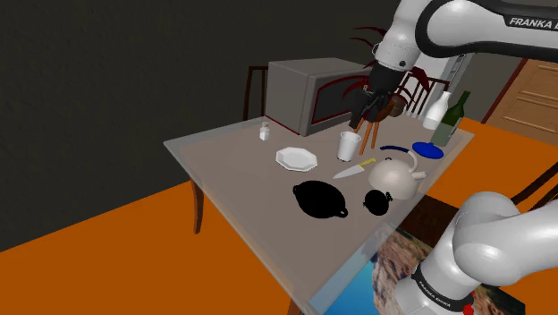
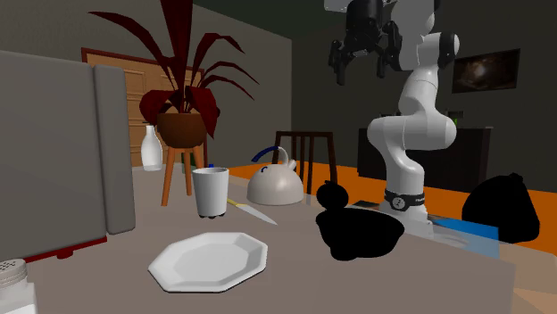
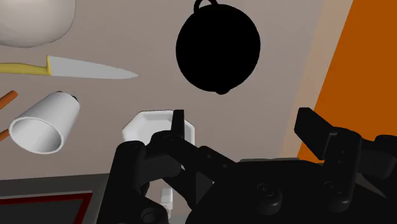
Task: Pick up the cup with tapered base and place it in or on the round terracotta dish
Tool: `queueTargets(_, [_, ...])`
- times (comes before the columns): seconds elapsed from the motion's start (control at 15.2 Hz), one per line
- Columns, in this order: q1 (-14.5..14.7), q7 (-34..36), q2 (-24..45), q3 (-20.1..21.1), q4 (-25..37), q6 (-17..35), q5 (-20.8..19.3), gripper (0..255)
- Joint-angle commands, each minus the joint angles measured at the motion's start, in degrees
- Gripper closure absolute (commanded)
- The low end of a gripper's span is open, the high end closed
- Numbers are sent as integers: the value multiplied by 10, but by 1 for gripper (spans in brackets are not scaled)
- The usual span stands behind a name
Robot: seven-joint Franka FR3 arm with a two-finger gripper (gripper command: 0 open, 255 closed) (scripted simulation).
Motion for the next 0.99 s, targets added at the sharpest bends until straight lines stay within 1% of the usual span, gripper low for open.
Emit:
queueTargets(0.0, [0, 0, 0, 0, 0, 0, 0, 0])
queueTargets(0.46, [-21, -66, 74, -58, -21, 89, -41, 0])
queueTargets(0.92, [-37, -132, 178, -118, -8, 177, -66, 0])
